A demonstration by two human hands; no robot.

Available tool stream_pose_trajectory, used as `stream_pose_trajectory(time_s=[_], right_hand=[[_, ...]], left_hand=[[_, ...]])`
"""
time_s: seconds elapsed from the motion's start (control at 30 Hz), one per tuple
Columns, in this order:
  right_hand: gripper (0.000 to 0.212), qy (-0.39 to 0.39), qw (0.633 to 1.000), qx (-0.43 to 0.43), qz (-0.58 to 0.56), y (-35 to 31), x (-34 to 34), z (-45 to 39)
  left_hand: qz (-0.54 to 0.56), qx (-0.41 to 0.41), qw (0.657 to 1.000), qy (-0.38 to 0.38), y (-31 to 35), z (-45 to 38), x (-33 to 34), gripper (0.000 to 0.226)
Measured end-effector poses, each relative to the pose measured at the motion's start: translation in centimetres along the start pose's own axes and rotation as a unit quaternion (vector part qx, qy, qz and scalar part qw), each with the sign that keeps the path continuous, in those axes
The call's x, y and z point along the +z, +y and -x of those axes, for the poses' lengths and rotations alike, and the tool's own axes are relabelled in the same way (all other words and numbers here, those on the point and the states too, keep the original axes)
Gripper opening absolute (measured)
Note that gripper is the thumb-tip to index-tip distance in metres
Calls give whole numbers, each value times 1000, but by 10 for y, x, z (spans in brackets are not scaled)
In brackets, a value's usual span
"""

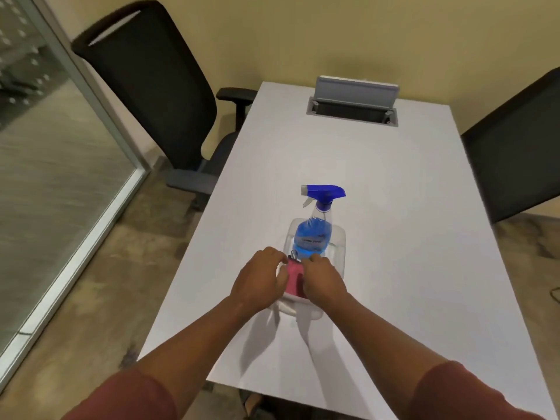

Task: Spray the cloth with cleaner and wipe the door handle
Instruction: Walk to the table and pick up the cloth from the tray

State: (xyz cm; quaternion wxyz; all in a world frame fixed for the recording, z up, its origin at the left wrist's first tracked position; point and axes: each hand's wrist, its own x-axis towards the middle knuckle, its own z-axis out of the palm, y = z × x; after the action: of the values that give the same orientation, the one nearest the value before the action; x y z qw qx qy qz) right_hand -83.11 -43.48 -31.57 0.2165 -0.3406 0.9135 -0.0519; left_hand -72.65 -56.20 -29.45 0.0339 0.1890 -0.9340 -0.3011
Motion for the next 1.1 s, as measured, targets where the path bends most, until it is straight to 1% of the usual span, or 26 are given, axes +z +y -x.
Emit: stream_pose_trajectory(time_s=[0.13, 0.27, 0.37, 0.47, 0.53, 0.63, 0.77, 0.8, 0.83, 0.9, 0.93, 0.97, 1.03, 1.1], right_hand=[[30, -23, 999, 10, 32, 6, 0, -19], [34, -63, 995, 5, 81, 16, 4, -32], [34, -87, 990, -9, 111, 21, 10, -36], [34, -76, 988, -15, 133, 27, 17, -40], [29, -73, 987, -15, 140, 28, 16, -42], [20, -67, 990, -23, 120, 28, 12, -42], [12, -21, 995, -41, 88, 29, -1, -33], [16, -4, 996, -45, 74, 29, -5, -29], [25, 13, 997, -47, 59, 28, -9, -25], [45, 43, 998, -41, 29, 28, -19, -13], [49, 62, 997, -39, 19, 29, -25, -6], [47, 81, 996, -38, 12, 30, -31, 2], [31, 116, 992, -38, -17, 32, -42, 17], [19, 148, 987, -33, -50, 29, -53, 32]], left_hand=[[-3, 15, 1000, -15, -3, -8, 3, 28], [6, -4, 1000, -9, -3, -9, 8, 26], [-8, -8, 1000, 1, -1, -9, 13, 27], [-17, -38, 999, -1, 3, -11, 14, 30], [-23, -32, 999, 3, 5, -13, 13, 30], [-18, -22, 1000, 3, 10, -14, 9, 29], [19, -32, 999, -4, 22, -16, 2, 25], [33, -47, 998, -3, 25, -15, 1, 23], [48, -65, 997, 1, 29, -13, -1, 23], [90, -90, 992, 13, 36, -4, -1, 29], [118, -97, 988, 17, 40, 2, 0, 33], [149, -108, 983, 17, 44, 9, 1, 36], [221, -164, 961, 10, 52, 17, 3, 40], [301, -247, 921, -1, 59, 20, 3, 39]])
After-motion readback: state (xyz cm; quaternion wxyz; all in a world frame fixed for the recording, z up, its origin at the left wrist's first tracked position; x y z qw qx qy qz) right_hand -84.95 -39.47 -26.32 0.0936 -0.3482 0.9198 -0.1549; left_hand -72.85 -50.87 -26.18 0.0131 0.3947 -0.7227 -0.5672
